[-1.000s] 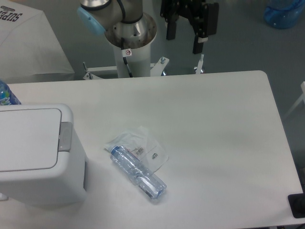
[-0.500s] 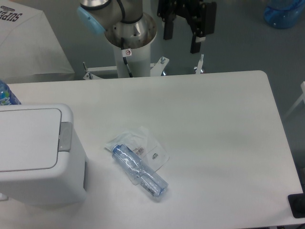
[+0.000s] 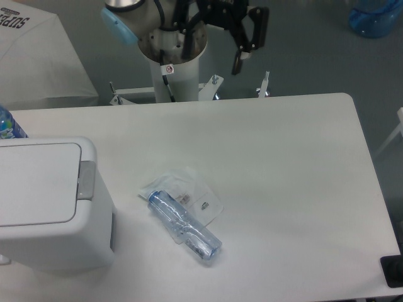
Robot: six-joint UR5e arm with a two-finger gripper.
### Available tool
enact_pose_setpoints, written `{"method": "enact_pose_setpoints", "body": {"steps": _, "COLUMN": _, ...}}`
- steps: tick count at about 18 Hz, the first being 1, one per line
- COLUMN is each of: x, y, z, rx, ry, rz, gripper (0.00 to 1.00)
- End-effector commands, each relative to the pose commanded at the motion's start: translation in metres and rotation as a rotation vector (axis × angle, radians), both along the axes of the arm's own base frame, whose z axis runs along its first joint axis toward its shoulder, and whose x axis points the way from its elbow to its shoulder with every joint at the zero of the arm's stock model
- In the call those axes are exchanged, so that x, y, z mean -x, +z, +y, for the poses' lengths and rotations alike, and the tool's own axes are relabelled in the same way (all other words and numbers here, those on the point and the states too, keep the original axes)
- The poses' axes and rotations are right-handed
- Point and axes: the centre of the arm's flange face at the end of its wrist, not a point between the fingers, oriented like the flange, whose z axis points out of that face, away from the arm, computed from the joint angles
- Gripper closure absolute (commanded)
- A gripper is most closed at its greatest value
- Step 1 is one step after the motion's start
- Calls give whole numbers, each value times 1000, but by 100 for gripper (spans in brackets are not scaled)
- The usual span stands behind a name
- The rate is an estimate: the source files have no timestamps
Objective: Open the trash can
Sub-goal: 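Move the open gripper down toward the white trash can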
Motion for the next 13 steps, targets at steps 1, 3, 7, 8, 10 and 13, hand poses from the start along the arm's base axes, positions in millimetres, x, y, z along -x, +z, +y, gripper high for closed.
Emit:
{"method": "enact_pose_setpoints", "body": {"steps": 1, "x": -6, "y": -3, "z": 6, "rx": -4, "ry": 1, "rz": -13, "gripper": 0}}
{"method": "enact_pose_setpoints", "body": {"steps": 3, "x": -10, "y": -6, "z": 13, "rx": -1, "ry": -10, "rz": -15, "gripper": 0}}
{"method": "enact_pose_setpoints", "body": {"steps": 7, "x": -14, "y": -18, "z": 27, "rx": 17, "ry": -37, "rz": -32, "gripper": 0}}
{"method": "enact_pose_setpoints", "body": {"steps": 8, "x": -18, "y": -24, "z": 36, "rx": 25, "ry": -57, "rz": -43, "gripper": 0}}
{"method": "enact_pose_setpoints", "body": {"steps": 10, "x": -21, "y": -31, "z": 44, "rx": 34, "ry": -74, "rz": -57, "gripper": 0}}
{"method": "enact_pose_setpoints", "body": {"steps": 13, "x": -20, "y": -34, "z": 43, "rx": 51, "ry": -62, "rz": -56, "gripper": 0}}
